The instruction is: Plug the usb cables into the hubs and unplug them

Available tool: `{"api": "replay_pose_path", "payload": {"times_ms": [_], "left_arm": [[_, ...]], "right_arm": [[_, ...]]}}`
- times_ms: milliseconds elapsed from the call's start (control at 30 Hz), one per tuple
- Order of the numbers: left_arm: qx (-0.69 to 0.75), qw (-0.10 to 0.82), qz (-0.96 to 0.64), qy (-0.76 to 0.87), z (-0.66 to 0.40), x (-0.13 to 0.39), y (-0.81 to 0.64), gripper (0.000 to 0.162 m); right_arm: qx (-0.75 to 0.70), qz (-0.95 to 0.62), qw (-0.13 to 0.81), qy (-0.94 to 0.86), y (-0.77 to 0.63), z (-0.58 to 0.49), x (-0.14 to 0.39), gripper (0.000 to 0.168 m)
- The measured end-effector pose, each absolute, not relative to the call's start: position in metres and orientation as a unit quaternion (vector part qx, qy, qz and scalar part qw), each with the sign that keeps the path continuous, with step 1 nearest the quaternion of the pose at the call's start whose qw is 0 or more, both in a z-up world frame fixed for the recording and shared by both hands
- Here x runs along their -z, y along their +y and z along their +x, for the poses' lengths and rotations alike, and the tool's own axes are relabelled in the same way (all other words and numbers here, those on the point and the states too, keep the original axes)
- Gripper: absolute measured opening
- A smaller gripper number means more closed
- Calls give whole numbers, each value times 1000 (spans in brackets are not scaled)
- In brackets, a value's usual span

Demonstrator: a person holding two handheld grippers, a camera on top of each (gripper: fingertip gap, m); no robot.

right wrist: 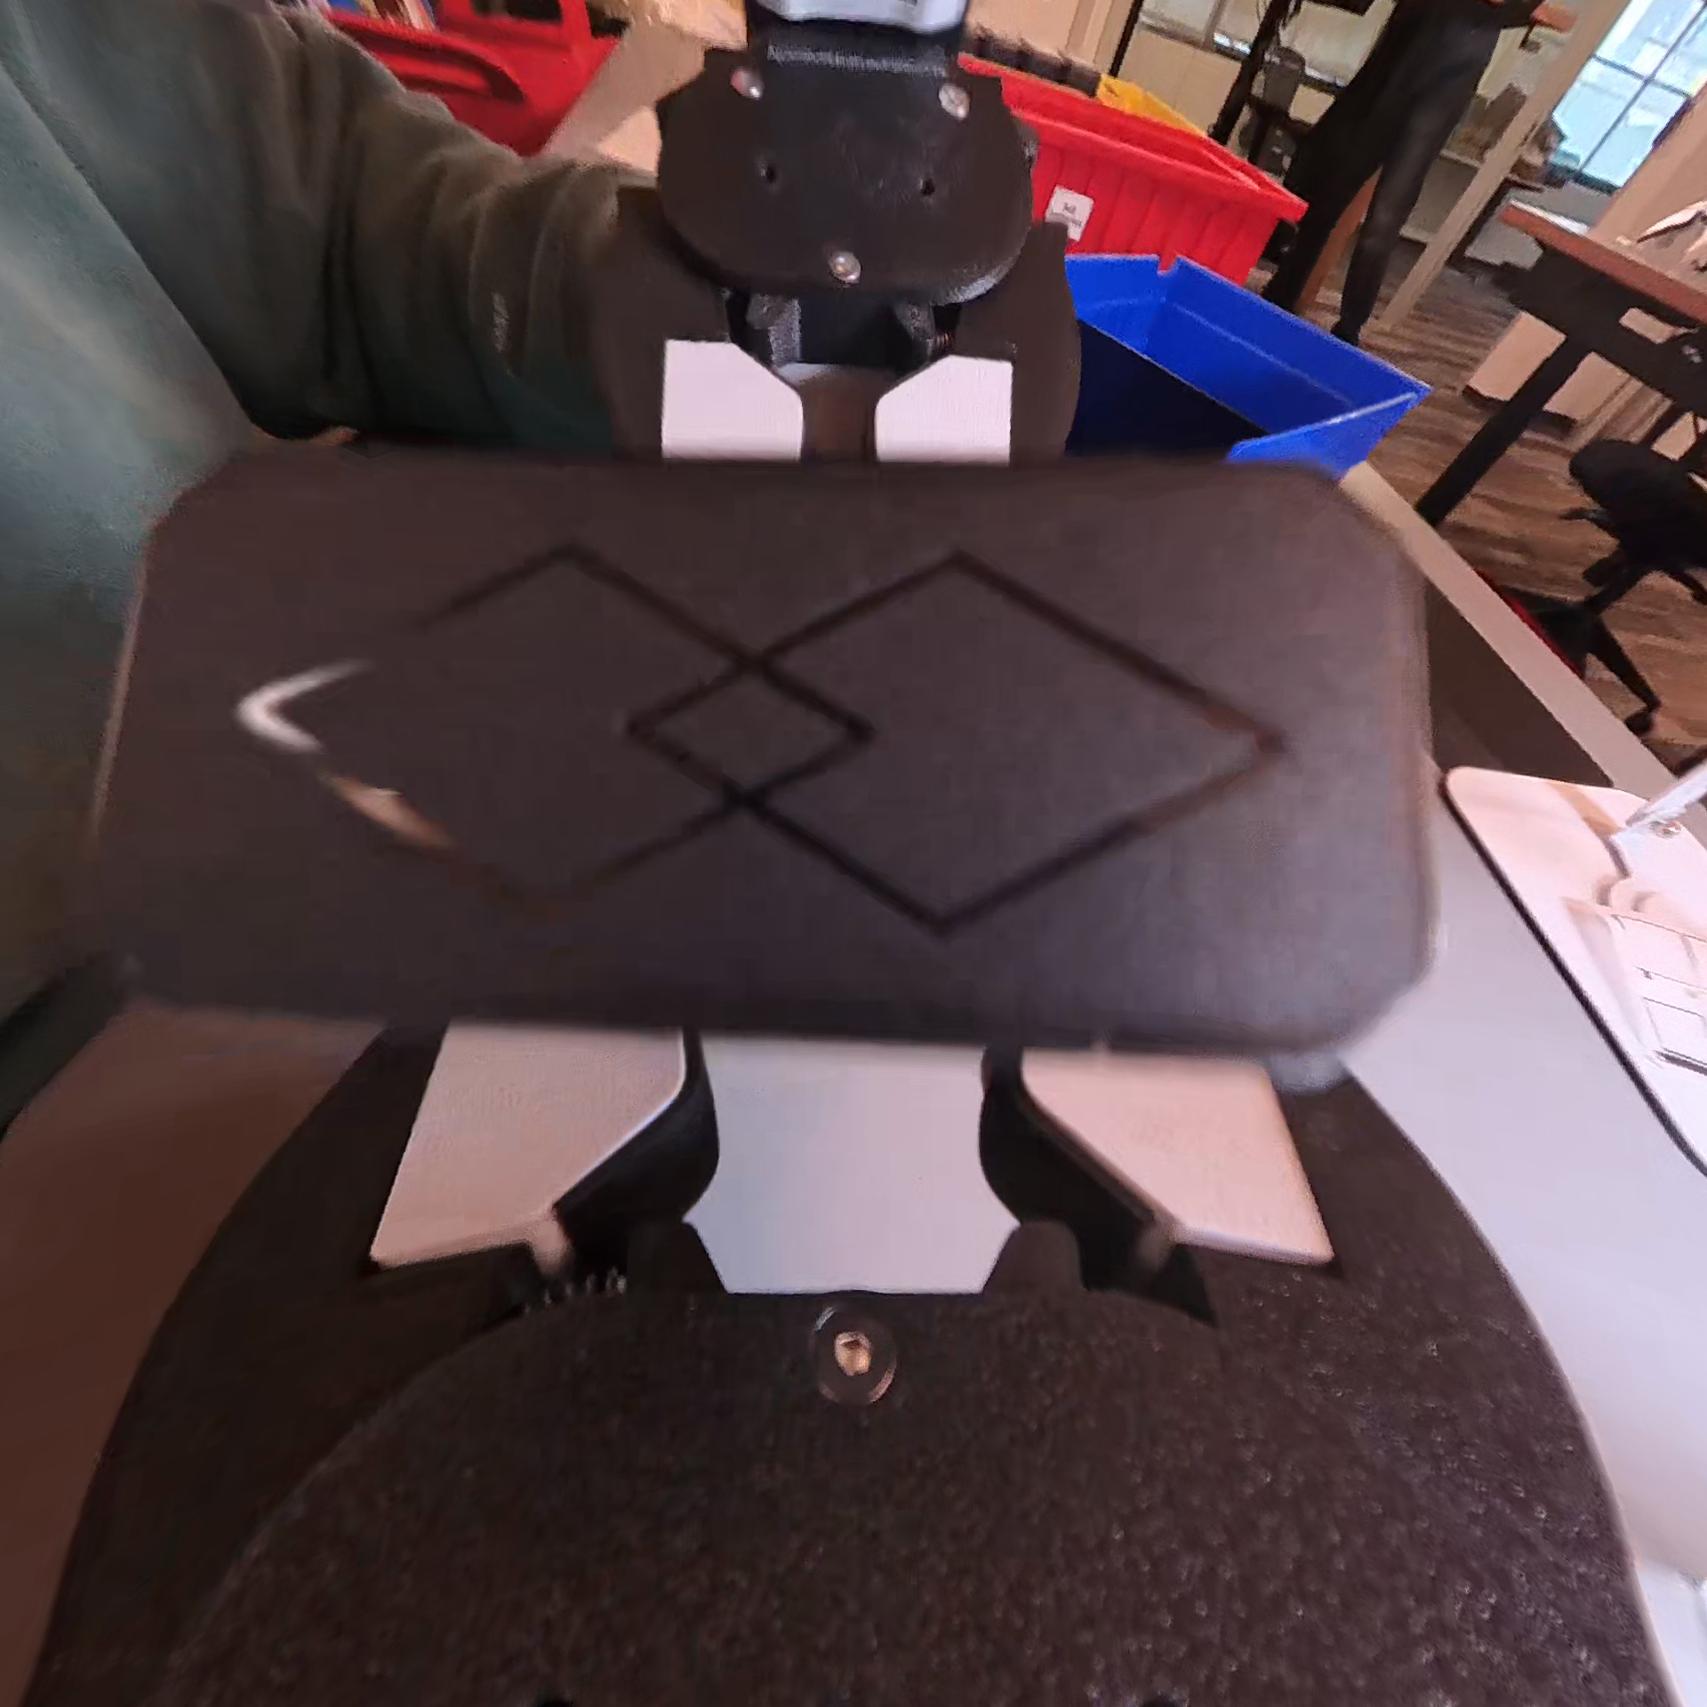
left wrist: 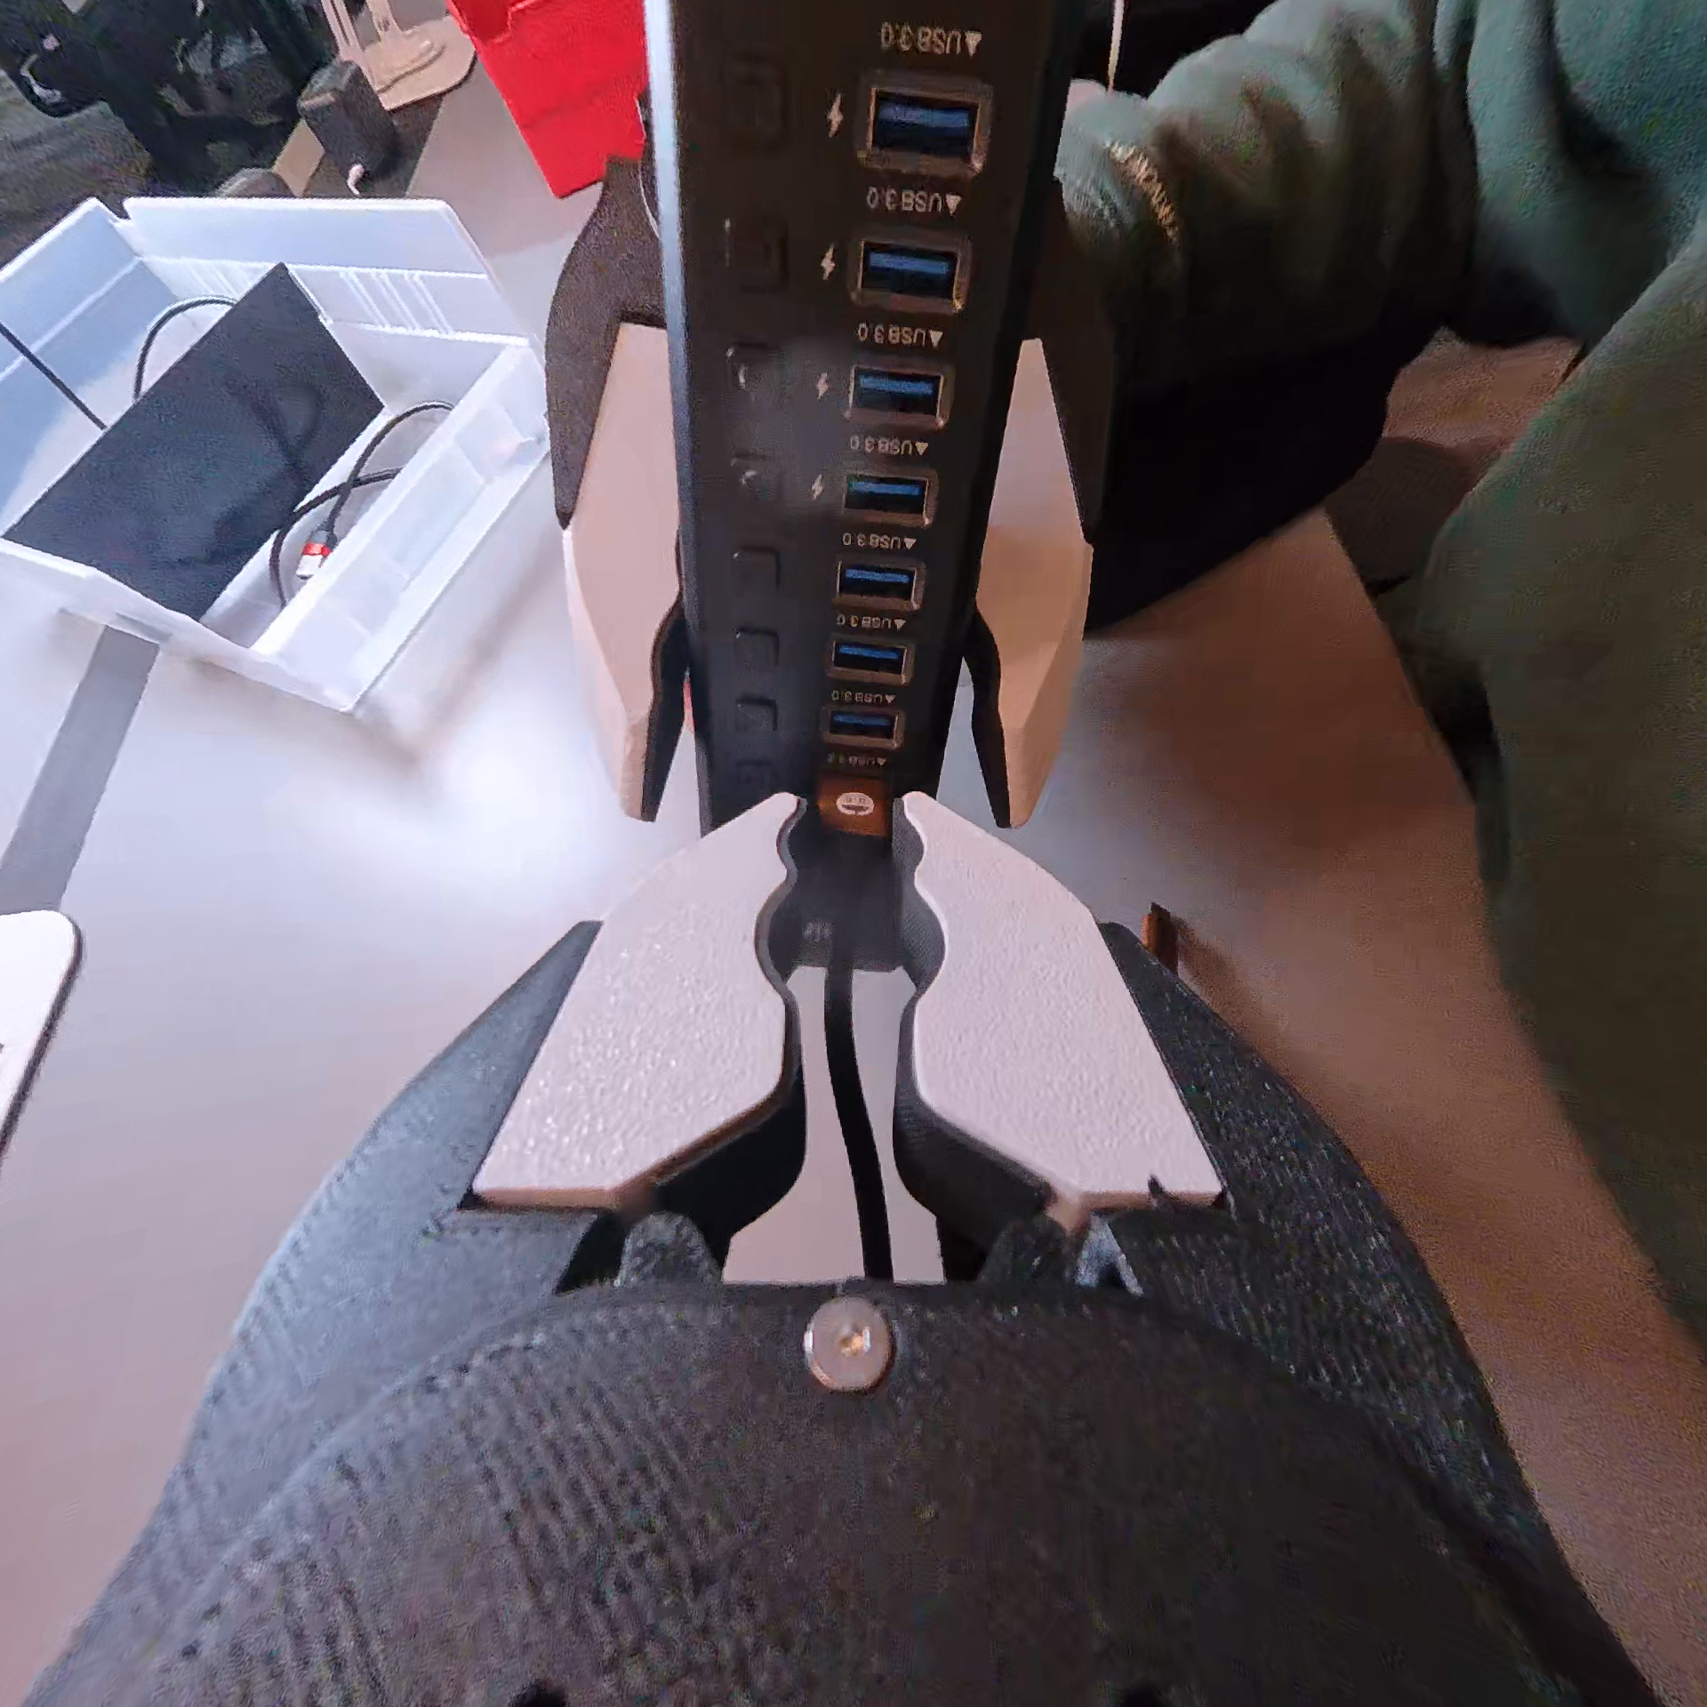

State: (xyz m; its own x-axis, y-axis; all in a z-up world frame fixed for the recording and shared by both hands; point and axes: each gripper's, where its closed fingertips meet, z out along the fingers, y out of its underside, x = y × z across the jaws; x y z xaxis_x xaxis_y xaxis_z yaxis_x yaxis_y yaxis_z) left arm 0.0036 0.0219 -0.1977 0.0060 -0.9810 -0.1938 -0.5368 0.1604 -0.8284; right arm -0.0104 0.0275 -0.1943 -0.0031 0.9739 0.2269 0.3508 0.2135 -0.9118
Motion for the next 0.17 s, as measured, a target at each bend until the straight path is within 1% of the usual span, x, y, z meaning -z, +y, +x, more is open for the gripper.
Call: {"api": "replay_pose_path", "payload": {"times_ms": [33, 167], "left_arm": [[257, 403, -584, 657, 4, 200, 22, 17], [220, 386, -589, 675, 0, 213, 23, 17]], "right_arm": [[-324, -532, 467, -628, 27, -12, 196, 70], [-255, -536, 462, -659, 28, -13, 207, 71]]}}
